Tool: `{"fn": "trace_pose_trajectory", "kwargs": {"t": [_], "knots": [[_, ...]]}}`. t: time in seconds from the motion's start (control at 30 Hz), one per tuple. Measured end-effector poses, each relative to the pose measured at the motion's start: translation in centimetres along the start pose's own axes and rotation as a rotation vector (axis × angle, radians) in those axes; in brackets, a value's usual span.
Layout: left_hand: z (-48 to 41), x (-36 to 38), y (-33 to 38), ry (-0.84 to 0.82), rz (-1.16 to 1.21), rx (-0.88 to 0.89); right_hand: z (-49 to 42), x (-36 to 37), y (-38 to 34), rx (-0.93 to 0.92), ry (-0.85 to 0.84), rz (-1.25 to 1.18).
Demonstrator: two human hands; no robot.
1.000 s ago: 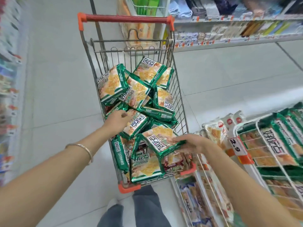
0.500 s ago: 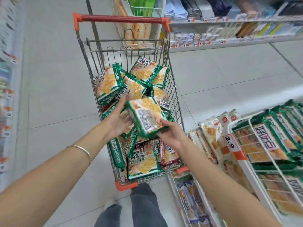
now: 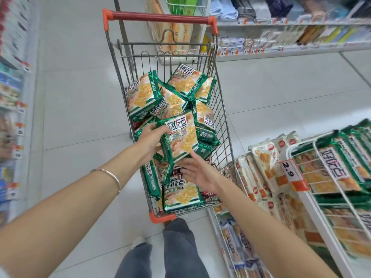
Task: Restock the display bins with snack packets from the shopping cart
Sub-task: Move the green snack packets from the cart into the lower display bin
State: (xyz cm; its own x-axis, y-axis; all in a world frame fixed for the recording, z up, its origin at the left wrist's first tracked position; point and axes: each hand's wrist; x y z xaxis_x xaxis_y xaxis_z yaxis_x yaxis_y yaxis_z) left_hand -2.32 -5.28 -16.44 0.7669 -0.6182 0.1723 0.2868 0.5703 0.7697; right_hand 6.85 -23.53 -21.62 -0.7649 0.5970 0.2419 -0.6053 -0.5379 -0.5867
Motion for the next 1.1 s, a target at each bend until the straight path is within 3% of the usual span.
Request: {"fn": "trace_pose_trajectory", "kwargs": {"t": [0.03,0.1,0.13,0.17,0.3,0.47,0.6,0.7,0.8,0.93,1.1], "knots": [[-0.2,-0.3,0.2,0.004,0.020,-0.018,-0.6,-0.6,0.9,0.034,0.104,0.154],[-0.3,-0.9,0.3,0.000,0.032,-0.054,-1.6,-1.7,2.9,0.132,0.342,0.703],[-0.2,-1.1,0.4,-0.004,0.037,-0.064,-1.8,-1.9,4.1,0.192,0.373,0.957],[-0.2,-1.3,0.4,-0.003,0.034,-0.072,-1.7,-1.7,5.0,0.235,0.350,1.057],[-1.9,-2.9,-0.8,0.061,-0.040,-0.051,-1.3,-1.2,6.1,0.228,0.331,0.675],[-0.3,-3.0,0.8,0.184,-0.123,0.047,2.1,-6.6,0.7,0.146,0.403,0.526],[0.2,-2.9,1.2,0.178,-0.128,0.045,7.3,-8.6,-3.6,-0.075,0.360,0.184],[-0.4,-2.3,0.6,0.101,-0.183,-0.007,9.4,-6.7,-4.3,-0.176,0.241,-0.032],[1.7,0.3,0.9,-0.044,-0.181,-0.079,9.7,-3.7,-3.7,-0.213,0.190,-0.064],[5.4,4.6,1.3,-0.274,-0.362,-0.073,11.2,-0.8,-2.0,-0.237,0.215,-0.061],[7.4,9.5,-0.3,-0.520,-0.431,-0.136,16.5,-2.7,-0.1,-0.310,0.315,-0.014]]}}
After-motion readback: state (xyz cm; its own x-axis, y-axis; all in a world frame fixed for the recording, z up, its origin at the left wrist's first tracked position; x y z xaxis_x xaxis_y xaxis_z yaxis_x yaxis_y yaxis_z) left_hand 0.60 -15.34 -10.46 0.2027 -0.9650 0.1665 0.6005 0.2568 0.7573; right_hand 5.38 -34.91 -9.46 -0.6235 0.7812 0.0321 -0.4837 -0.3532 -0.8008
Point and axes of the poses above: each hand's wrist, its own z-axis away from the middle knuckle, its own x-axis out of the palm, y = z × x, and after that the axes turned 1 degree about z, right-handed
